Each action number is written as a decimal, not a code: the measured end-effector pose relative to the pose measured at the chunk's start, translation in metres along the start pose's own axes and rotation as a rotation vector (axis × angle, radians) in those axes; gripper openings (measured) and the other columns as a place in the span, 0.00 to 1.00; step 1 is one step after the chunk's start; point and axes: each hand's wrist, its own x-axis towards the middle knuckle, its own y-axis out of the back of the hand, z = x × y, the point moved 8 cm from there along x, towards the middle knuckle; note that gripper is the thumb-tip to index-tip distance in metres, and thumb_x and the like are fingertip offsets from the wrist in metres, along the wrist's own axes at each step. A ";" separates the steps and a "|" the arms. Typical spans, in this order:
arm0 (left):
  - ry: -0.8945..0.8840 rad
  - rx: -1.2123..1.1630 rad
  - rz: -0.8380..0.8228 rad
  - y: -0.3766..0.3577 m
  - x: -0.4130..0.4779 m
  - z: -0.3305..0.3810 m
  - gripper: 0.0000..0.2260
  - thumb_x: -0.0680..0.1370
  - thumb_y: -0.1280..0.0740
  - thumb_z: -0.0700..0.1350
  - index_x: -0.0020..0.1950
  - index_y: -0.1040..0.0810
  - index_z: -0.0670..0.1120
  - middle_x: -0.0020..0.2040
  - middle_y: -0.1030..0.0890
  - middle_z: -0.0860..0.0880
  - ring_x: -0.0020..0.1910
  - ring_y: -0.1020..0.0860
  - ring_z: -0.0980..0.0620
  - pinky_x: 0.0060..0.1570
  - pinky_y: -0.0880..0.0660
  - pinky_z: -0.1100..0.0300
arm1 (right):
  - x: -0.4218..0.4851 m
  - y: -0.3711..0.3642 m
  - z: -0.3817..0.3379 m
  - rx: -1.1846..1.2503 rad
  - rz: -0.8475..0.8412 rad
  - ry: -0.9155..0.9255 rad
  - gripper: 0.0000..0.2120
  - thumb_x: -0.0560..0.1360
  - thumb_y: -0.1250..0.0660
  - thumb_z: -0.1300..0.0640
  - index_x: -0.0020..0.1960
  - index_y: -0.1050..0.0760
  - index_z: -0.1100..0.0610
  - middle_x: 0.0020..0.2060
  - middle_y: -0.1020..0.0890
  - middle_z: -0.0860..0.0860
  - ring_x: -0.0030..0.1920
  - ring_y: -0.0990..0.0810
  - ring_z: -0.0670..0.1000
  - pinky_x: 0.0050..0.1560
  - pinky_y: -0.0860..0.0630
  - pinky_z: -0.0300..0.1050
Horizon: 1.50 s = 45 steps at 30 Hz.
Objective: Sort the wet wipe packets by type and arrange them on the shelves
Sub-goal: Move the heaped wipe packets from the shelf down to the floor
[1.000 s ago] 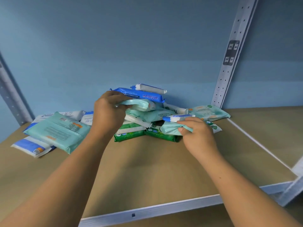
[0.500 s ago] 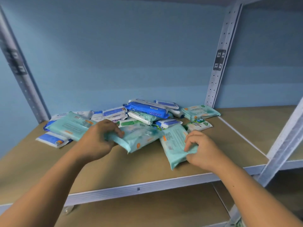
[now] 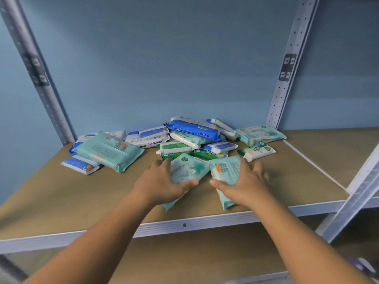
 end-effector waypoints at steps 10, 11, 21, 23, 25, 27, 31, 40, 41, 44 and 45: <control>0.082 0.113 -0.150 -0.012 0.000 -0.019 0.50 0.64 0.25 0.63 0.79 0.44 0.47 0.68 0.35 0.44 0.69 0.34 0.41 0.66 0.32 0.50 | -0.008 0.003 0.011 -0.274 -0.226 -0.024 0.46 0.64 0.28 0.40 0.76 0.43 0.49 0.73 0.42 0.54 0.73 0.41 0.62 0.60 0.39 0.55; 0.083 0.125 -0.150 -0.010 -0.005 -0.019 0.50 0.63 0.24 0.63 0.78 0.43 0.47 0.68 0.35 0.43 0.70 0.35 0.41 0.67 0.32 0.49 | -0.013 0.005 0.013 -0.273 -0.228 -0.024 0.46 0.64 0.28 0.39 0.76 0.43 0.48 0.73 0.41 0.54 0.73 0.41 0.62 0.59 0.40 0.55; 0.036 0.030 0.131 -0.003 -0.121 -0.024 0.47 0.59 0.25 0.70 0.70 0.33 0.48 0.62 0.31 0.46 0.62 0.30 0.43 0.62 0.31 0.47 | -0.093 0.008 0.023 -0.132 -0.063 -0.083 0.47 0.59 0.24 0.36 0.71 0.39 0.52 0.66 0.37 0.55 0.68 0.36 0.61 0.60 0.37 0.59; -0.031 0.018 0.201 -0.008 -0.151 -0.029 0.45 0.59 0.27 0.70 0.68 0.32 0.48 0.59 0.31 0.46 0.59 0.30 0.44 0.58 0.29 0.48 | -0.116 0.001 0.028 -0.134 -0.074 -0.058 0.45 0.56 0.26 0.36 0.67 0.38 0.50 0.64 0.36 0.54 0.66 0.35 0.61 0.59 0.36 0.59; -0.091 0.016 0.237 -0.016 -0.179 -0.037 0.44 0.60 0.27 0.69 0.69 0.33 0.48 0.58 0.31 0.47 0.57 0.30 0.45 0.55 0.29 0.48 | -0.139 -0.009 0.037 -0.105 -0.079 -0.051 0.45 0.53 0.26 0.36 0.65 0.39 0.48 0.63 0.36 0.54 0.65 0.35 0.62 0.59 0.36 0.60; -0.116 0.044 0.255 -0.026 -0.203 -0.047 0.45 0.60 0.27 0.68 0.71 0.34 0.48 0.58 0.31 0.48 0.56 0.29 0.45 0.53 0.28 0.48 | -0.161 -0.024 0.049 -0.072 -0.096 -0.047 0.45 0.54 0.25 0.37 0.64 0.40 0.48 0.61 0.36 0.53 0.64 0.35 0.62 0.59 0.36 0.60; -0.044 0.071 0.128 -0.071 -0.237 -0.069 0.48 0.61 0.26 0.70 0.74 0.39 0.50 0.62 0.32 0.50 0.59 0.29 0.48 0.58 0.26 0.49 | -0.192 -0.066 0.074 -0.030 -0.155 -0.056 0.44 0.53 0.27 0.37 0.64 0.41 0.47 0.56 0.39 0.50 0.62 0.35 0.60 0.63 0.33 0.59; 0.419 -0.153 -0.245 -0.221 -0.276 -0.138 0.46 0.61 0.27 0.73 0.70 0.35 0.49 0.62 0.30 0.48 0.60 0.25 0.47 0.56 0.24 0.52 | -0.221 -0.177 0.138 -0.080 -0.461 -0.201 0.51 0.51 0.24 0.34 0.71 0.34 0.49 0.65 0.31 0.53 0.64 0.28 0.58 0.61 0.26 0.53; 0.450 -0.150 -0.258 -0.235 -0.279 -0.144 0.45 0.62 0.27 0.72 0.69 0.34 0.49 0.61 0.30 0.47 0.60 0.25 0.46 0.57 0.24 0.51 | -0.220 -0.190 0.147 -0.092 -0.490 -0.204 0.53 0.48 0.26 0.32 0.70 0.33 0.49 0.63 0.30 0.53 0.62 0.26 0.57 0.59 0.24 0.52; 0.484 -0.096 -0.265 -0.265 -0.288 -0.158 0.43 0.63 0.27 0.70 0.69 0.36 0.47 0.59 0.31 0.47 0.59 0.26 0.44 0.58 0.24 0.48 | -0.217 -0.228 0.175 -0.110 -0.559 -0.241 0.57 0.46 0.27 0.29 0.72 0.33 0.49 0.67 0.29 0.53 0.60 0.22 0.57 0.57 0.21 0.53; 0.486 -0.080 -0.260 -0.273 -0.290 -0.162 0.43 0.64 0.27 0.69 0.70 0.37 0.47 0.59 0.31 0.47 0.60 0.27 0.44 0.57 0.25 0.49 | -0.217 -0.238 0.184 -0.120 -0.572 -0.267 0.57 0.47 0.26 0.29 0.73 0.33 0.50 0.69 0.30 0.54 0.62 0.22 0.58 0.59 0.21 0.53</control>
